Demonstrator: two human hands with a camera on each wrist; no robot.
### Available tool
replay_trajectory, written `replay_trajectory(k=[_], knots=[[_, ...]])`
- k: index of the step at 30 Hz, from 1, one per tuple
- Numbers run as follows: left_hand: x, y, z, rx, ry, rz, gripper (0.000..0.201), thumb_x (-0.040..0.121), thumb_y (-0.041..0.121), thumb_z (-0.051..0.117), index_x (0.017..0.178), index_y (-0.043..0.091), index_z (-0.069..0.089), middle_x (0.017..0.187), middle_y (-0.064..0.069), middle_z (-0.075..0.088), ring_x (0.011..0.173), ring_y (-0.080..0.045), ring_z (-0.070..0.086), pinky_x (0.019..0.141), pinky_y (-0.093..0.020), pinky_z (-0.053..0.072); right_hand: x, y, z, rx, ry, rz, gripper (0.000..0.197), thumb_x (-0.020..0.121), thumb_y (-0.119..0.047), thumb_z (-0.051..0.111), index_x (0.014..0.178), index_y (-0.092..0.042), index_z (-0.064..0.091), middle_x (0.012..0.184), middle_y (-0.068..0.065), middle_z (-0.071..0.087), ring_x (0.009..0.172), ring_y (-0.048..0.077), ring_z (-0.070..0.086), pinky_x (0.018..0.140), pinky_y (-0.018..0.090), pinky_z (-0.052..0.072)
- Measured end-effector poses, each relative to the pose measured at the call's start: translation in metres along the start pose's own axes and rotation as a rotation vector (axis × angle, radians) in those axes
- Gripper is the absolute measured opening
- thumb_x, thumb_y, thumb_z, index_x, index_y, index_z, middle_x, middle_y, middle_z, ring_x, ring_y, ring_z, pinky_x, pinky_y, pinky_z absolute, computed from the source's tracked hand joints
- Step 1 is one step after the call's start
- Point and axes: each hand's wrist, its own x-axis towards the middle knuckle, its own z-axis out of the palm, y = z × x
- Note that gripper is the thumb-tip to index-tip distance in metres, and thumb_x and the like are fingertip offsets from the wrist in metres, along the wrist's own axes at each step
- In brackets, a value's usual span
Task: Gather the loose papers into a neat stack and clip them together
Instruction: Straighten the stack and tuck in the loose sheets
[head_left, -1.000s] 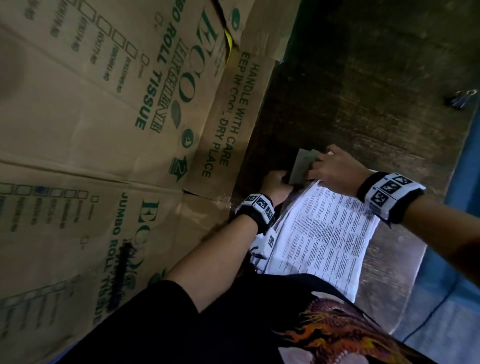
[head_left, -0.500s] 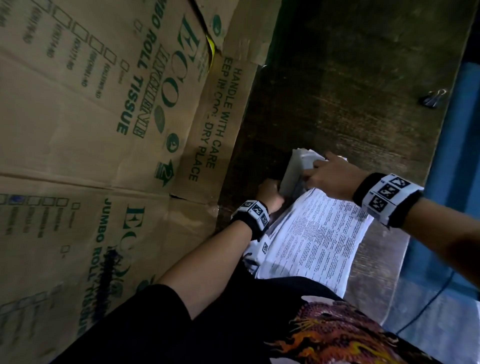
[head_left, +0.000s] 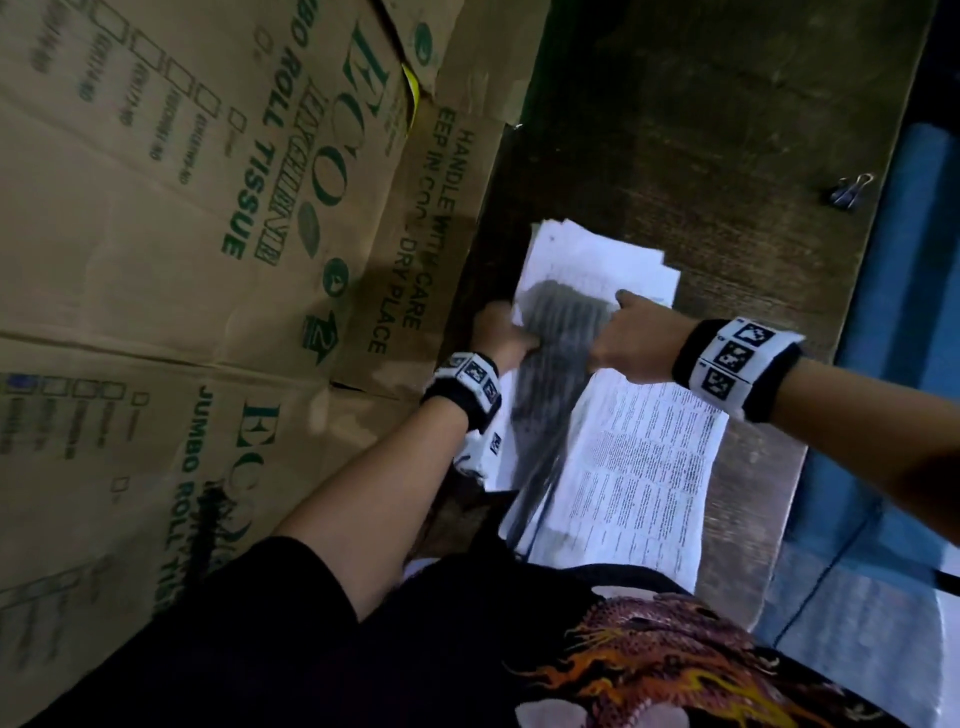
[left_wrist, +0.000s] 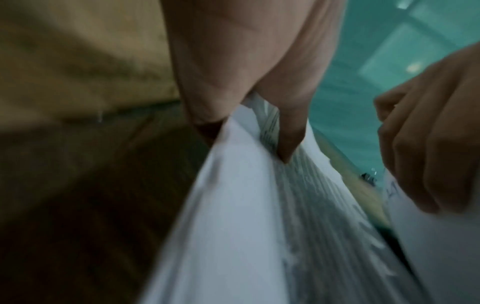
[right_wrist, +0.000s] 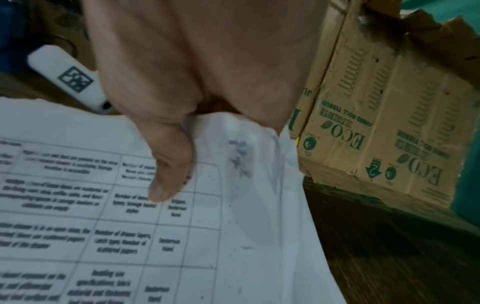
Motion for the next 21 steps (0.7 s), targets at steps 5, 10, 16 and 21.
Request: replay_trajectory(k=[5, 10, 16, 21], knots=[[0.005, 0.012, -0.049, -0.133, 0.108, -0.014, 0.028, 0.073, 0.008, 0.073, 0.097, -0.002, 0.062, 0.089, -0.012, 0.063, 0.081, -0.02, 0.061, 0.063, -0.027, 0.044, 0.016, 0.001, -0.002, -0.018, -0.014, 0.063, 0.039, 0.092, -0.006, 0.045, 0.12, -0.03, 0.059, 0.111, -0.004, 0.069, 0.095, 0.02, 0.064, 0.098, 0.04, 0.032], [-0.01, 0.041, -0.113, -0.284, 0.428, 0.094, 0.024, 0.07, 0.007, 0.078, 0.091, 0.007, 0.067, 0.088, -0.009, 0.066, 0.077, -0.014, 0.062, 0.061, -0.024, 0.046, 0.044, 0.004, -0.001, 0.006, -0.004, 0.155, 0.034, 0.086, -0.019, 0.05, 0.114, -0.031, 0.063, 0.113, -0.005, 0.067, 0.108, 0.022, 0.06, 0.102, 0.047, 0.029], [-0.05, 0.058, -0.167, -0.478, 0.481, 0.274, 0.027, 0.073, -0.005, 0.073, 0.097, 0.006, 0.067, 0.093, 0.001, 0.066, 0.059, 0.013, 0.061, 0.059, -0.007, 0.049, 0.066, 0.0, 0.013, 0.061, 0.378, 0.175, 0.04, 0.07, -0.008, 0.04, 0.08, -0.023, 0.075, 0.08, 0.001, 0.071, 0.084, 0.029, 0.068, 0.094, 0.045, 0.028], [-0.068, 0.047, -0.181, -0.575, 0.333, 0.316, 0.032, 0.077, -0.009, 0.069, 0.097, 0.016, 0.065, 0.085, 0.02, 0.07, 0.08, 0.01, 0.066, 0.072, -0.011, 0.051, 0.051, 0.013, 0.012, 0.982, 0.709, 0.438, 0.045, 0.066, -0.009, 0.054, 0.108, -0.002, 0.066, 0.107, 0.017, 0.063, 0.11, 0.035, 0.057, 0.102, 0.041, 0.032]])
